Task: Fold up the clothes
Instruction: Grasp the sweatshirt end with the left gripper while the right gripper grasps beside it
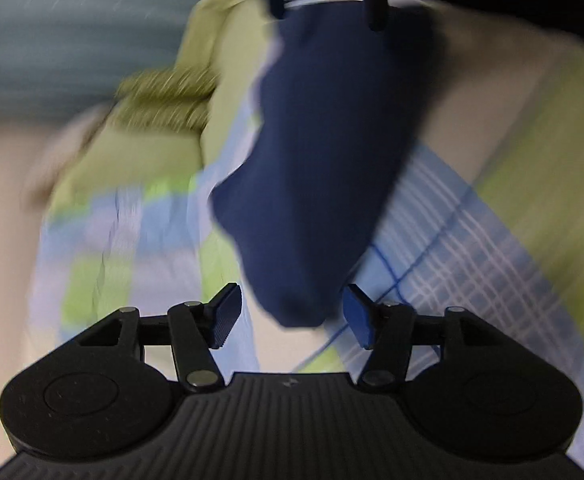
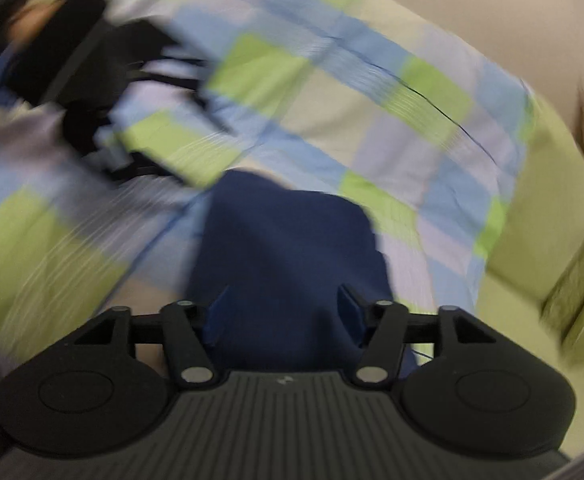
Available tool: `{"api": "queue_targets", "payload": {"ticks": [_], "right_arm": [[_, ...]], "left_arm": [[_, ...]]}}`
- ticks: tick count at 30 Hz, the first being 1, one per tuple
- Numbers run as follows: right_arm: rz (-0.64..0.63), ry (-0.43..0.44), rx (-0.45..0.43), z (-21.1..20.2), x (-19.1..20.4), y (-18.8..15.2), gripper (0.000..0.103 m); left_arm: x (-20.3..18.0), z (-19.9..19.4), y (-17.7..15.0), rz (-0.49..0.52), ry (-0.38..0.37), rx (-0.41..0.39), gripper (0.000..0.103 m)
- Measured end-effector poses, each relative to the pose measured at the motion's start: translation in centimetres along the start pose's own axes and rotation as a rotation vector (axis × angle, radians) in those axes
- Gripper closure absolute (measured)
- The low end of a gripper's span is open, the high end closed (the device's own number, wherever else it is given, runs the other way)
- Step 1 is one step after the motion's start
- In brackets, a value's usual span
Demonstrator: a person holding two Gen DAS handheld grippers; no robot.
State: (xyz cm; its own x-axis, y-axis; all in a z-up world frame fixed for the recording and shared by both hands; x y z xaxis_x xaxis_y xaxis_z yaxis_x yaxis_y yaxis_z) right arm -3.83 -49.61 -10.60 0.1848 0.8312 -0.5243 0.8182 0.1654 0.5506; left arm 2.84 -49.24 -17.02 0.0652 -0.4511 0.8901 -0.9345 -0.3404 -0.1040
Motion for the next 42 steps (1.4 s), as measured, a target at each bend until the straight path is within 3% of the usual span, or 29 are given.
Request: {"api": "queue_targets", "payload": {"ticks": [3, 6, 8, 11, 16, 21, 23, 25, 29, 32, 35, 39, 42], "right_arm": [[-0.161, -0.09, 0.036, 0.9, 4.0, 0.7, 0.047], [-0.273, -0.202, 0.095, 2.9, 5.4, 1.0, 0.046], [-0.343, -0.259, 0.14, 4.2, 5.7, 0.9, 0.041], [-0.445, -0.312, 0.172, 5.1, 5.4, 0.1, 0.042], [-0.483, -0.298, 0.168, 4.9, 4.7, -0.9, 0.042], [-0.459, -0.247, 0.153, 4.1, 4.2, -1.1, 0.057], [-0.428, -0.209, 0.147, 3.8, 3.4, -1.3, 0.066], [-0.382, -0.156, 0.131, 3.0, 2.3, -1.2, 0.069], [-0.34, -0.108, 0.111, 0.2, -0.3, -2.4, 0.069], [-0.346, -0.117, 0.121, -0.8, -1.3, -4.7, 0.067], [-0.389, -0.165, 0.131, -0.3, -0.5, -7.4, 0.063], [-0.401, -0.262, 0.109, 0.1, 1.1, -7.6, 0.055], [-0.379, -0.295, 0.108, 0.7, 1.5, -7.4, 0.049]], "left_arm": [[-0.5, 1.1, 0.7, 0.068, 0.057, -0.03, 0.04], [-1.2, 2.7, 1.0, 0.144, 0.071, -0.059, 0.036], [-1.3, 3.7, 0.8, 0.159, 0.079, -0.077, 0.036], [-1.1, 4.6, 0.6, 0.131, 0.07, -0.101, 0.036], [-1.3, 5.2, 0.7, 0.149, 0.054, -0.112, 0.042], [-1.1, 5.4, 0.8, 0.165, -0.016, -0.072, 0.053], [-0.8, 5.3, 0.9, 0.151, -0.06, -0.047, 0.059], [-0.1, 4.7, 1.2, 0.124, -0.108, -0.022, 0.061], [1.4, 0.2, 3.1, -0.024, -0.261, 0.011, 0.061], [1.0, -1.8, 5.2, -0.067, -0.262, 0.022, 0.06], [-0.5, -1.5, 6.2, -0.072, -0.203, 0.078, 0.056], [-1.2, -1.0, 5.9, -0.145, -0.128, 0.106, 0.051], [-1.4, -0.1, 6.2, -0.187, -0.129, 0.097, 0.05]]}}
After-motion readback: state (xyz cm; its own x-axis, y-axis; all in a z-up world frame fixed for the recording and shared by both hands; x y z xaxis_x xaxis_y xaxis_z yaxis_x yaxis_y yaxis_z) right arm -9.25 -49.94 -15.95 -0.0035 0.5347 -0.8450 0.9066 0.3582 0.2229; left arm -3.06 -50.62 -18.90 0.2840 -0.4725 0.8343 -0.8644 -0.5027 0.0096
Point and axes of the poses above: each gripper's, at about its wrist camera, not at the fingertips, and z roughly the way its jaws point, x to its left, y to its top, the point moved 10 cm from there along z, roughly the way its jaws point, and after that the axes turned 13 degrees about x, right-handed, at the moved point
